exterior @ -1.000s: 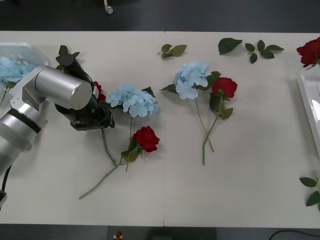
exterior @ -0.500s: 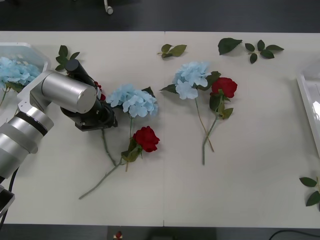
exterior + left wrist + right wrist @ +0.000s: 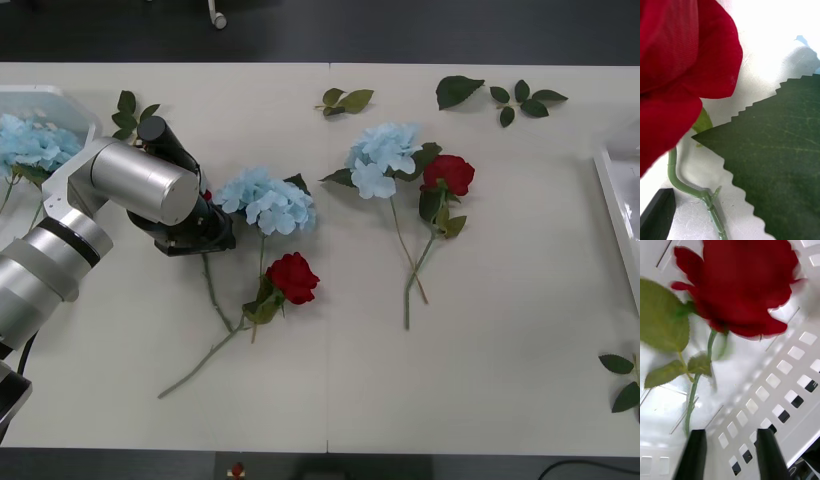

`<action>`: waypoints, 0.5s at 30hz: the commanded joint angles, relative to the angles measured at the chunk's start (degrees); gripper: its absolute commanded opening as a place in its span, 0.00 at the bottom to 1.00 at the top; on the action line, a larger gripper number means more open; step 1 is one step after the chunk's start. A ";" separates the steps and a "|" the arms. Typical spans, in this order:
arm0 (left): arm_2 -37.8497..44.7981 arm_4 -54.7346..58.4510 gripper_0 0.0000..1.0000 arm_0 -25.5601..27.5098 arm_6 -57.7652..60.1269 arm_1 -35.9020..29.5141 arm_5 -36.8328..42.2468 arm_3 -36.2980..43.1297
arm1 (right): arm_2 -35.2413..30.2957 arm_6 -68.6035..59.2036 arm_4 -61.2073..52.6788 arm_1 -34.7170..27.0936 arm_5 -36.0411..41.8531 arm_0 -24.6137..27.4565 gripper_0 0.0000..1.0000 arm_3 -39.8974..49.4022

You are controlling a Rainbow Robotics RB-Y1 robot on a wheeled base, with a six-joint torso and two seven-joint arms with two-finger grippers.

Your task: Put the red flowers into the right box and the blue flowers into the left box

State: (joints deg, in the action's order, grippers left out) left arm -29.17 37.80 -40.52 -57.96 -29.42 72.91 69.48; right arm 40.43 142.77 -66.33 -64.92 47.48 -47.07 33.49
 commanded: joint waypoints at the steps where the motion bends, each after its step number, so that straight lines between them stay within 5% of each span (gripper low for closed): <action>1: 0.08 -0.36 0.80 -1.05 1.36 -0.20 -0.67 -0.40 | -1.06 0.14 -0.38 -0.82 1.03 -0.75 0.83 0.44; 6: -0.01 -0.18 0.76 -1.05 1.27 -0.20 -0.67 -1.10 | -4.22 0.05 -1.17 -1.00 6.48 -0.75 0.91 3.25; 15: 0.08 0.35 0.75 -1.05 1.27 0.15 -1.11 -2.33 | -6.25 -6.98 -14.70 -3.55 20.72 -0.75 0.92 16.35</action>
State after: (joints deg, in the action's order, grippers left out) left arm -29.16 37.80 -40.58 -57.96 -29.42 72.67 68.91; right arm 33.34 142.05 -78.18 -65.32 66.22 -47.03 44.84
